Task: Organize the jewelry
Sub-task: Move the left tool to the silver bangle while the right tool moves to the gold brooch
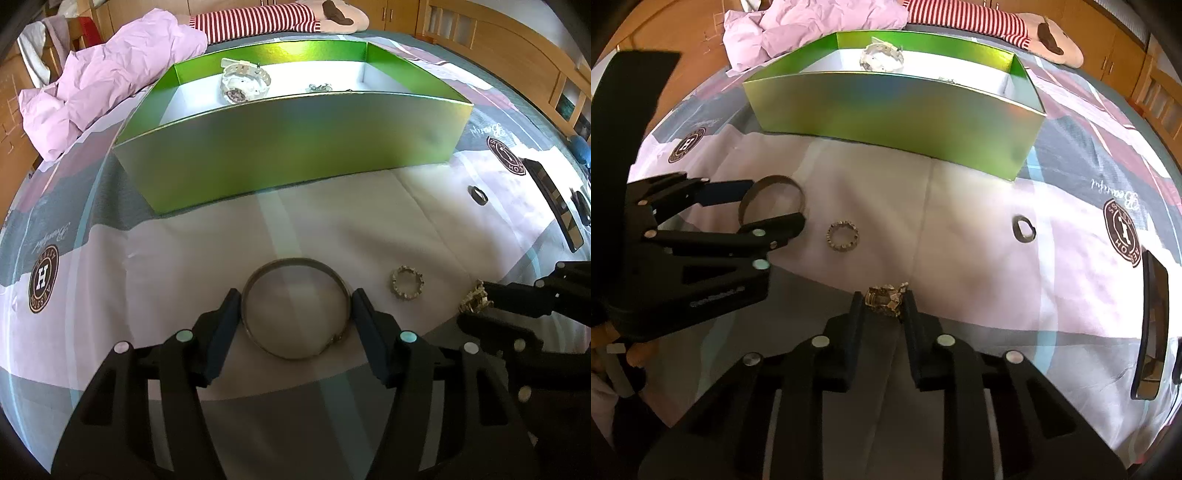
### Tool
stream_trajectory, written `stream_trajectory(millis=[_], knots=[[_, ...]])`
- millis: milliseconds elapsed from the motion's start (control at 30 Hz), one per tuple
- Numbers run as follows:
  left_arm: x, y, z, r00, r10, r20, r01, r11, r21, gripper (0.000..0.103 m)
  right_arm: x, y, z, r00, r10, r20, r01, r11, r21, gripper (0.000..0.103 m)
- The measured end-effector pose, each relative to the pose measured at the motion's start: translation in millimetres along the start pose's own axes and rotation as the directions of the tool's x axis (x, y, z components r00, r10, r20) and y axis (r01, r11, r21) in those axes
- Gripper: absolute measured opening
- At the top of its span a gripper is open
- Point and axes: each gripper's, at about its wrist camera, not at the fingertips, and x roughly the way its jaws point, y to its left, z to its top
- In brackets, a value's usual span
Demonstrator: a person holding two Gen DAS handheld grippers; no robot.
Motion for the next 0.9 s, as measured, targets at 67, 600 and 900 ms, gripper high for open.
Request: stream_trajectory(millis=[67,600,900], knots=[[-3.1,2.2,-2.5,1.000,-0.002,-0.012,0.002,1.000,-0.011,0.061,-1.5,-3.4,-1.1,1.000,-0.002,0.000,0.002,1.000,0.012,0.023],[-37.0,3.4,-34.9,1.000,0.001,-0.023,-0.002,0.998,-0.070,0.073,-15.1,-43.6,-17.9,1.000,0.008,-0.008,-0.007,0.995,0.100,0.046],[-25.0,8.9,-35.6,0.998,-0.024,-0.053,0.019,0.996,-0.092,0.076,-5.9,-37.9,-9.2,0.999,-0.032,-0.013,0.033,0.994,0.101,0.046]])
